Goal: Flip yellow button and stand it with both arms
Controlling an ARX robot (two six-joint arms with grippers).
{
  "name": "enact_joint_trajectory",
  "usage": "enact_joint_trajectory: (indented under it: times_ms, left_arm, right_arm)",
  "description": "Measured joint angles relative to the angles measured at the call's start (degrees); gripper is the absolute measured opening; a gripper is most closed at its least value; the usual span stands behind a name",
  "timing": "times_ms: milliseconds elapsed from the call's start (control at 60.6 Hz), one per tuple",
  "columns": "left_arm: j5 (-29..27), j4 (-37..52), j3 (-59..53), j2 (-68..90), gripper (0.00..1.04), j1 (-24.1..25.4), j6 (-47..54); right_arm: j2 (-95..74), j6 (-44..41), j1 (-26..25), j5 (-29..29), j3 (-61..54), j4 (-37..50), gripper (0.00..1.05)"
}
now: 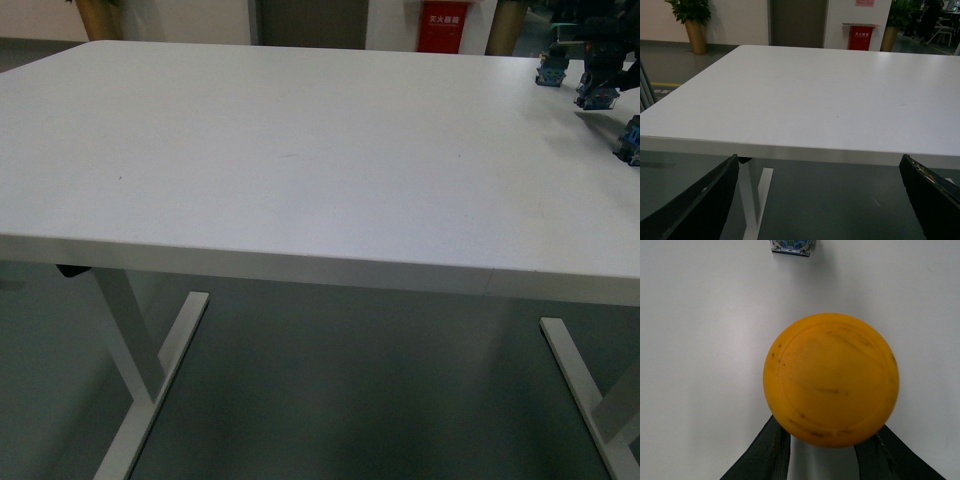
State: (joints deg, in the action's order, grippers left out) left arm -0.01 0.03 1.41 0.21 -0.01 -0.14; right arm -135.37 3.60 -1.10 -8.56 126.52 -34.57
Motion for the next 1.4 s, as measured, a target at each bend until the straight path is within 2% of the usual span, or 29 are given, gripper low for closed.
enact_joint_trajectory:
  times_ms: [610, 627, 742, 1056, 1402]
  left_arm:
    - [0.0, 0.0, 0.0, 0.0, 0.99, 0.0, 0.0]
    - [0.0, 0.0, 0.0, 0.0, 0.99, 0.0, 0.0]
    - [0.0, 0.0, 0.0, 0.0, 0.99, 0.0, 0.0]
    - [0.0, 0.0, 0.0, 0.0, 0.99, 0.0, 0.0]
    - [0.0, 0.0, 0.0, 0.0, 0.99, 0.0, 0.0]
  right_arm:
    - [0.0, 0.4, 0.7, 0.0, -1.6, -0.8, 0.3]
    - [0.0, 0.4, 0.7, 0.0, -1.6, -0.8, 0.31]
    - [0.0, 0.3, 0.7, 0.0, -1.9, -0.6, 0.56]
    - [0.0, 0.4, 0.7, 0.0, -2.2, 0.4, 0.98]
    - [0.0, 0.5, 0.8, 0.0, -2.2, 0.6, 0.98]
